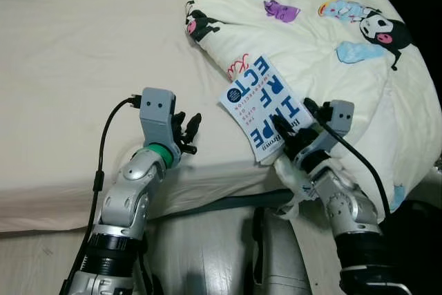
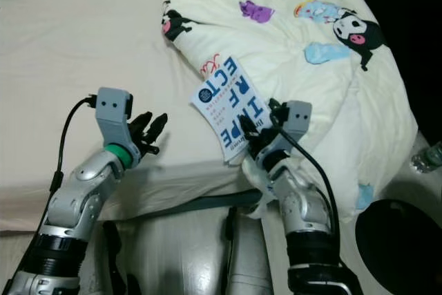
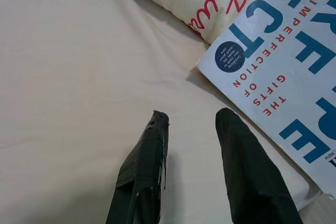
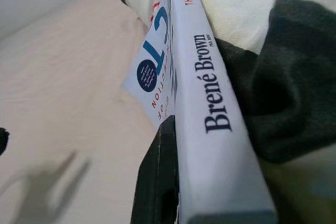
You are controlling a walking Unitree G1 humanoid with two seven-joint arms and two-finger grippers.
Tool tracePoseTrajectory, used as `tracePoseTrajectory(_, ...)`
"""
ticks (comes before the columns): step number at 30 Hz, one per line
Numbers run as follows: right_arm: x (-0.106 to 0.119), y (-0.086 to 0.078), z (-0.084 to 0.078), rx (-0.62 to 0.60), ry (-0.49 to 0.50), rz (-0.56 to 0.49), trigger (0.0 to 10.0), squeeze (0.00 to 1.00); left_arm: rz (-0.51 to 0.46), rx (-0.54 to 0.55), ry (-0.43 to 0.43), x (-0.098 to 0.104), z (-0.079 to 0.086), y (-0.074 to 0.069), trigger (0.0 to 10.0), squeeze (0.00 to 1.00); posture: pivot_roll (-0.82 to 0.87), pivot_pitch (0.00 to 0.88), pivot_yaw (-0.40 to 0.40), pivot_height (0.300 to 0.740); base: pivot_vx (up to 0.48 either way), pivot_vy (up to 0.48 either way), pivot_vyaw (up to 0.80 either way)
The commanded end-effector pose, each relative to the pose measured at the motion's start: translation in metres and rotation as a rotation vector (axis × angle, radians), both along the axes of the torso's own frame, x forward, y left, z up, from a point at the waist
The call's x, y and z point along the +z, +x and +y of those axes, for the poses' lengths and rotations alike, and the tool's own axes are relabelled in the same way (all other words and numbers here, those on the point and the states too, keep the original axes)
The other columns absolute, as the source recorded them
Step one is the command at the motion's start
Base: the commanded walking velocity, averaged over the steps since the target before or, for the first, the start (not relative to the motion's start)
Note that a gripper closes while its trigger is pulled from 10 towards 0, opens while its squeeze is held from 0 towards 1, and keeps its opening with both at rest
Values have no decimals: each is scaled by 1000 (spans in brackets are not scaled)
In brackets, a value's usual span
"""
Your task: Clean up the room
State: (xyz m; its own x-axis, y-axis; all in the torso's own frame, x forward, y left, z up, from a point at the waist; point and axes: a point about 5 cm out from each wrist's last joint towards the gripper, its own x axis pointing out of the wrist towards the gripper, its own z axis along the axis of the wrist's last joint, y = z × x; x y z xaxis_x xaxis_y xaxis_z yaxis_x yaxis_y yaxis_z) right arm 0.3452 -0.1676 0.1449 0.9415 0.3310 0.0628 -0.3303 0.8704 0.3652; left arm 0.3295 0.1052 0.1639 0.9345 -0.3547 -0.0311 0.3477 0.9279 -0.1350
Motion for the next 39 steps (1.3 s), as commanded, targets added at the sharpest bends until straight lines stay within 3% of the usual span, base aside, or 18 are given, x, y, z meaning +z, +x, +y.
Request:
tracePoseTrajectory(1,-4,-1,2,16,30,8,0,0,26,2,1,-5,0,-1,10000,0,-35,150,86,528,0,0,0)
tracePoseTrajectory(4,-4,-1,3,27,53,0,0,0,27,4,1,-5,0,-1,10000,0,-36,151,87,528,0,0,0)
tracePoseTrajectory(8,11,-11,11,110,165,-85,0,0,30,5,2,-5,0,-1,10000,0,-41,153,88,528,0,0,0)
tracePoseTrajectory(10,35,-23,15,184,287,-194,0,0,32,5,1,-6,0,-1,10000,0,-47,153,87,528,0,0,0)
tracePoseTrajectory(13,58,-37,16,250,387,-293,0,0,32,4,0,-6,0,-1,10000,0,-53,153,86,528,0,0,0)
tracePoseTrajectory(15,58,-37,16,250,387,-293,0,0,32,4,0,-6,0,-1,10000,0,-53,153,86,528,0,0,0)
tracePoseTrajectory(17,80,-51,15,294,448,-391,0,0,31,5,-3,-5,-1,-1,10000,0,-61,150,84,528,0,0,0)
tracePoseTrajectory(20,83,-55,12,285,428,-410,0,0,26,9,-7,-4,-1,0,10000,0,-71,141,78,528,0,0,0)
tracePoseTrajectory(21,80,-58,10,260,368,-400,10000,0,11,24,-16,-1,0,1,10000,0,-75,132,69,528,0,0,0)
tracePoseTrajectory(25,57,-59,3,130,151,-324,10000,0,-131,144,11,19,15,4,10000,0,-87,103,30,528,0,0,0)
tracePoseTrajectory(28,47,-55,-2,43,56,-279,10000,0,-207,216,35,28,24,3,10000,0,-84,91,5,528,0,0,0)
tracePoseTrajectory(30,47,-55,-2,43,56,-279,10000,0,-207,216,35,28,24,3,10000,0,-84,91,5,528,0,0,0)
tracePoseTrajectory(32,37,-50,-3,3,-6,-241,10000,0,-287,352,60,40,42,1,10000,0,-64,76,-41,528,0,0,0)
tracePoseTrajectory(33,37,-50,-3,3,-6,-241,10000,0,-287,352,60,40,42,1,10000,0,-64,76,-41,528,0,0,0)
tracePoseTrajectory(34,34,-46,-3,-1,-21,-229,10000,0,-338,435,86,47,53,-2,10000,0,-55,72,-57,528,0,0,0)
tracePoseTrajectory(36,34,-41,-2,-2,-52,-233,10000,0,-386,491,122,52,61,-7,10000,0,-46,65,-71,528,0,0,0)
tracePoseTrajectory(39,38,-34,-4,-26,-91,-258,10000,0,-409,503,134,55,63,-11,10000,0,-32,55,-78,532,0,0,0)
